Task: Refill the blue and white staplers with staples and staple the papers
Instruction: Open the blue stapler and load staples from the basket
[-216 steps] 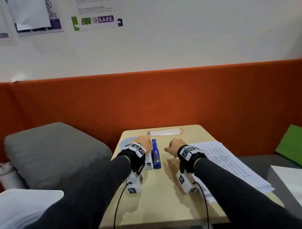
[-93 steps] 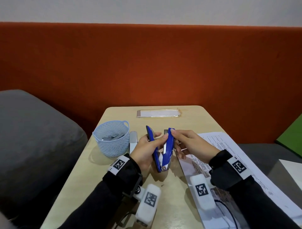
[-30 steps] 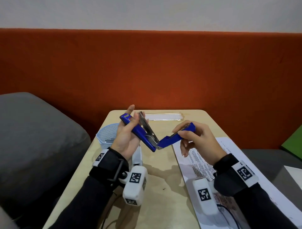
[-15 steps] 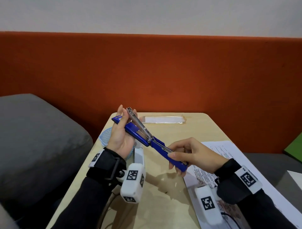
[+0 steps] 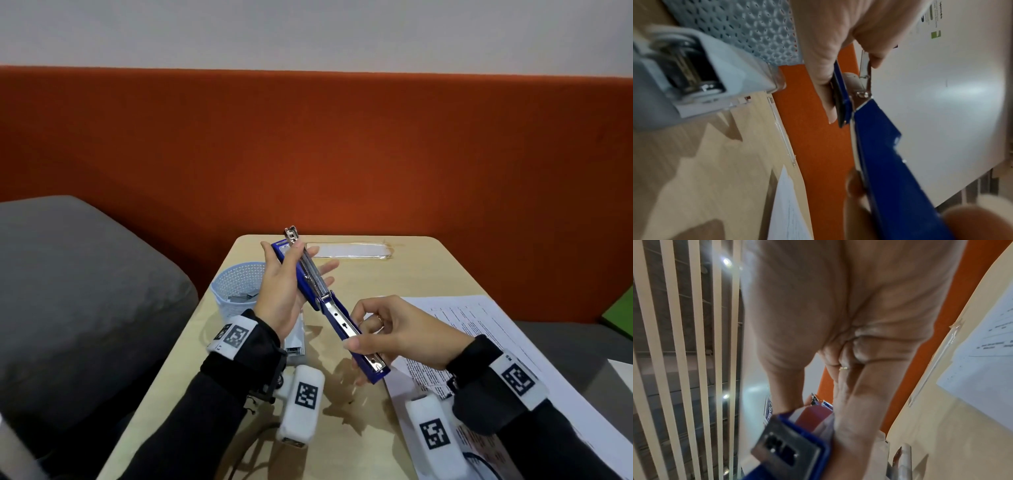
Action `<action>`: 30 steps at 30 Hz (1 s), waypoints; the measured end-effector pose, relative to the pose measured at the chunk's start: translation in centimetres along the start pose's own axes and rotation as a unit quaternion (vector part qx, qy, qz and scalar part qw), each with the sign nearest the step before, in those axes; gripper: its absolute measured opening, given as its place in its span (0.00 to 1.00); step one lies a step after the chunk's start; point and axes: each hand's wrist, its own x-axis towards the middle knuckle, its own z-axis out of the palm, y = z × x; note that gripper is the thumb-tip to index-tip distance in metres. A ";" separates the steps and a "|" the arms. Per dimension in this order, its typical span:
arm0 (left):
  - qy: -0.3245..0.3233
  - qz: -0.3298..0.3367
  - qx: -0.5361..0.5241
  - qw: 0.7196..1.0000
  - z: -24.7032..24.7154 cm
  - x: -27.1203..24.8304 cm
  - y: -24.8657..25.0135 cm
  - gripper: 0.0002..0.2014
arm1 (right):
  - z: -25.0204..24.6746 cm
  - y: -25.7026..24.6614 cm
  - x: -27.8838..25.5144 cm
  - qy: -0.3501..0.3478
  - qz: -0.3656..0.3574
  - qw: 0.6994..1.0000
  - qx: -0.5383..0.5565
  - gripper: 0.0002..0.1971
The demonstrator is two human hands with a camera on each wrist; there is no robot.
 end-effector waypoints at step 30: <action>0.120 0.042 -0.073 0.989 -3.8 1.5 6.9 0.22 | 3.8 -5.4 12.8 0.095 0.044 0.972 -0.213 0.18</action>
